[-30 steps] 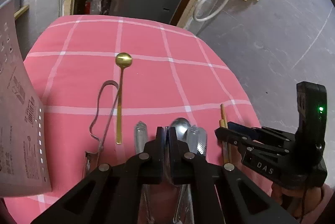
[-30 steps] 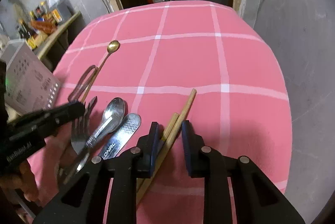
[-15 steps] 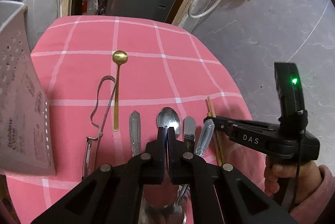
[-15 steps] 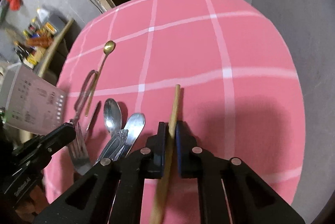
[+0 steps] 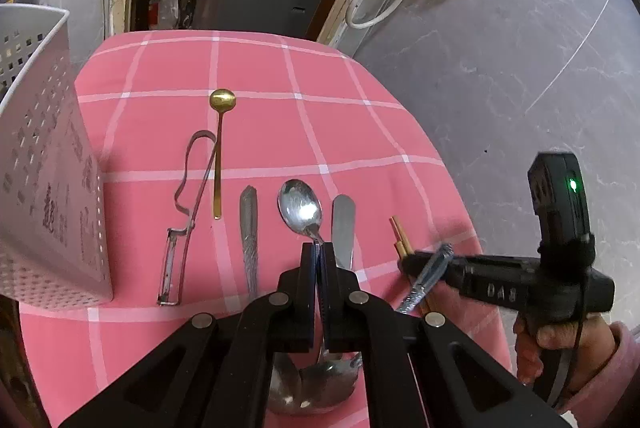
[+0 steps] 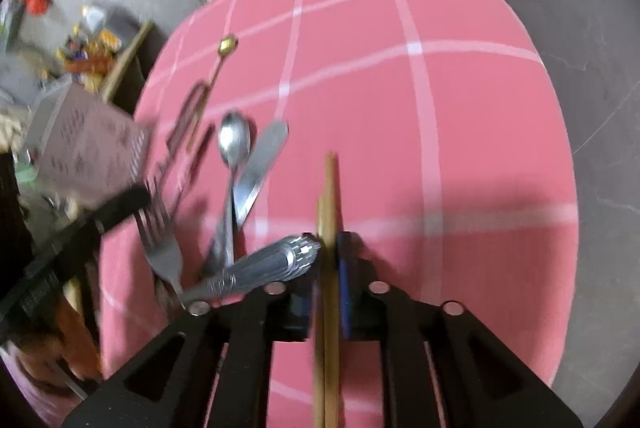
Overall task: Organize utensils
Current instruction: 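Close the right gripper on the wooden chopsticks and lift them, then carry the chopsticks with the right gripper and drop them into the white caddy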
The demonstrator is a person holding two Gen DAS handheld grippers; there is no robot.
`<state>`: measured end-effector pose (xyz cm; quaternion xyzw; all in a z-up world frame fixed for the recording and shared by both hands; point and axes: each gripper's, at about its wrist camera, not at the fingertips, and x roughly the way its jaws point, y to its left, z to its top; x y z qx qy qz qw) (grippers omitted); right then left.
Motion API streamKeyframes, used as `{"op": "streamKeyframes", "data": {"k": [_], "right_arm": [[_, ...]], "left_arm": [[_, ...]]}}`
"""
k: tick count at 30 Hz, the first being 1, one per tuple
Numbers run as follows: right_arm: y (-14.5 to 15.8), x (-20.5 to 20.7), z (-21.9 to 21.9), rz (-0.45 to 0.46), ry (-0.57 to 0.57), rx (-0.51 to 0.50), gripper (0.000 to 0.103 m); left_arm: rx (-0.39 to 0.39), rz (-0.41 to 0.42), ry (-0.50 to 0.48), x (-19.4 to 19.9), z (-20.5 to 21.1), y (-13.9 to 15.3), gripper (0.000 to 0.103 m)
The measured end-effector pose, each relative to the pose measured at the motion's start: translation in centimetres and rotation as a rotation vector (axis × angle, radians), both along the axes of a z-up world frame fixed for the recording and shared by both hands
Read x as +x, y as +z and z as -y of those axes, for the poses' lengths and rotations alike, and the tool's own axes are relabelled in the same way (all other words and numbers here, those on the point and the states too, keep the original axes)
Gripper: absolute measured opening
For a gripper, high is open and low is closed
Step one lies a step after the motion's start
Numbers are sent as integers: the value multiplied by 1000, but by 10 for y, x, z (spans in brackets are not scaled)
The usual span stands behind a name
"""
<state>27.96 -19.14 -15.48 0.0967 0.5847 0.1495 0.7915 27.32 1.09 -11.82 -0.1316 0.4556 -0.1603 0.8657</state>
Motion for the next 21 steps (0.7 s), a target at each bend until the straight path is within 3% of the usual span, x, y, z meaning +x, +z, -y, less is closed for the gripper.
{"op": "streamKeyframes", "data": {"k": [3, 6, 8, 10, 13, 18, 21], "right_arm": [[-3, -19, 2, 27, 31, -44, 19], [0, -28, -5, 62, 66, -88, 32], [3, -29, -9, 76, 83, -129, 34], [5, -28, -18, 99, 110, -211, 31], [8, -35, -17, 135, 107, -302, 15], [14, -36, 0, 142, 98, -269, 11], [19, -40, 24, 160, 32, -143, 11]], "left_arm": [[6, -4, -4, -4, -2, -1, 3], [6, -8, -7, -6, -4, -3, 3], [7, -11, -10, -8, -5, -3, 3], [6, -10, -13, -9, -5, -3, 3], [8, -1, -17, -10, -4, 1, 3], [14, 19, -28, -13, -1, 8, 3], [19, 37, -35, -15, 0, 15, 3]]}}
